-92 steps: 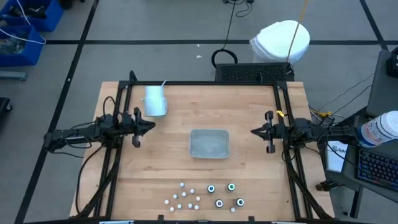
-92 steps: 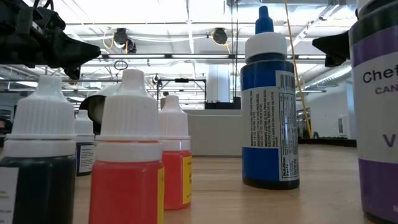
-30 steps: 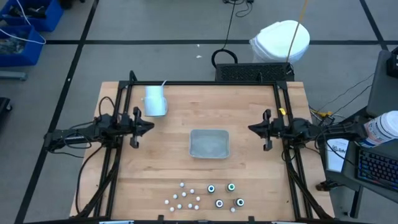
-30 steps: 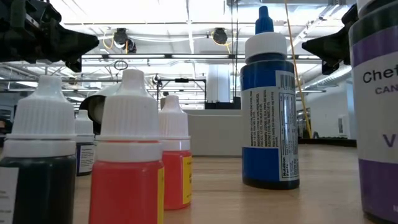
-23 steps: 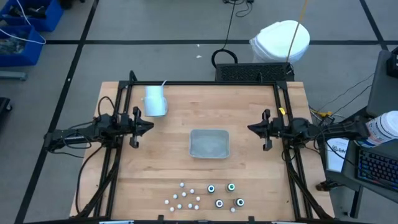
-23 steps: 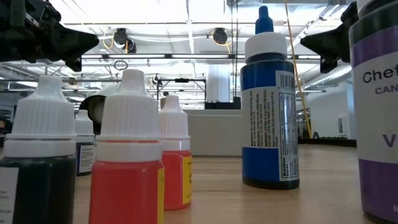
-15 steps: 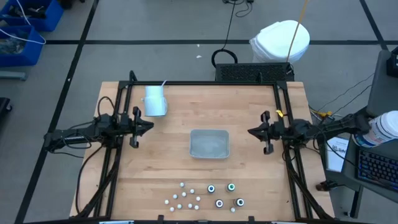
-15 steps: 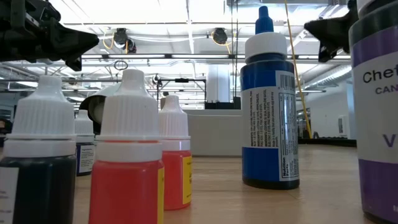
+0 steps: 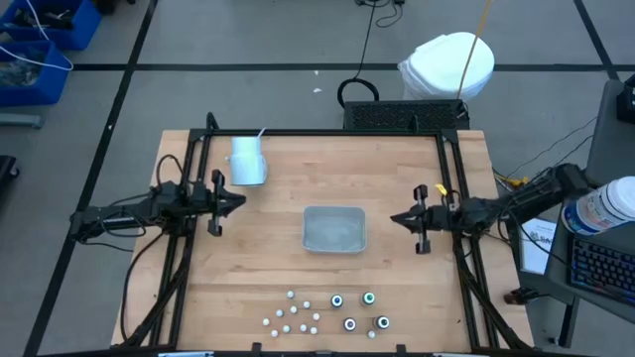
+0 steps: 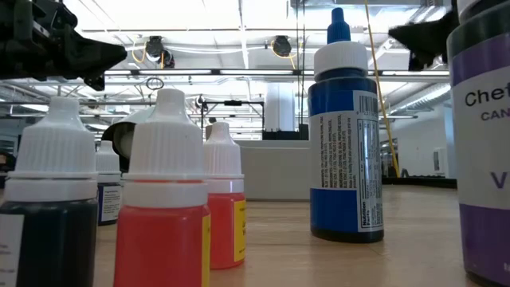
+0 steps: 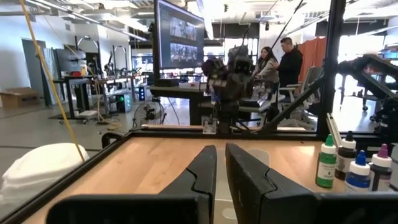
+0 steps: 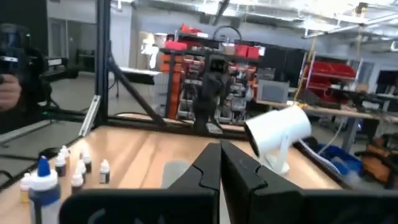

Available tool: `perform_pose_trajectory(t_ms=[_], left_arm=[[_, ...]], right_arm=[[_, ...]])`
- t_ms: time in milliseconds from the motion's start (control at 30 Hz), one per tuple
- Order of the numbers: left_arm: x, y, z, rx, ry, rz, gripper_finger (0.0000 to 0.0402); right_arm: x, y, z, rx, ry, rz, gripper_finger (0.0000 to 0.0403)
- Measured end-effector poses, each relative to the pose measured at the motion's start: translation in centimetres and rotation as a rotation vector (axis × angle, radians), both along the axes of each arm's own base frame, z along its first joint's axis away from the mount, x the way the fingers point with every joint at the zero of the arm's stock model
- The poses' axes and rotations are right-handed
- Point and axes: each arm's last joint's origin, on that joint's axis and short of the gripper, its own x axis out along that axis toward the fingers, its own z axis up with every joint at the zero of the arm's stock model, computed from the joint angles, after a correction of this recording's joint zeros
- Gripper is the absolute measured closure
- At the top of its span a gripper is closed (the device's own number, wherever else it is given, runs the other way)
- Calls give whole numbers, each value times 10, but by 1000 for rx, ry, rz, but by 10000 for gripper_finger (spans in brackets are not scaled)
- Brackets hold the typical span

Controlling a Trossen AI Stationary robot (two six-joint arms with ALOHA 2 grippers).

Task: Pick & Place food coloring
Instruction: Put the large black food coloring bottle into the white container

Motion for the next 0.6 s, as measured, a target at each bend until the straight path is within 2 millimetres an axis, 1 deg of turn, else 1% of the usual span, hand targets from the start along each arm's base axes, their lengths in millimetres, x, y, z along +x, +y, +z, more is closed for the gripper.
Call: perform_pose_trajectory(t_ms=[133, 200, 267, 333, 400, 500, 600], left_arm=[[0, 0, -4, -4, 38, 1, 360], [1, 0, -5, -6, 54, 4, 360], [1, 0, -6, -8, 65, 11, 360], [1, 1, -6, -9, 66, 19, 360], [1, 1, -6, -11, 66, 29, 360], [1, 2, -6, -13, 66, 49, 360], [1, 2, -6, -14, 66, 53, 360]], right_arm=[[11, 16, 26, -60, 15, -3, 403], [17, 27, 44, -109, 85, -24, 403], [22, 39, 68, -142, 164, -60, 403], [24, 52, 85, -186, 266, -93, 403], [25, 66, 96, -229, 343, -111, 403], [25, 86, 110, -251, 385, -102, 403], [24, 104, 116, -250, 431, -51, 403]])
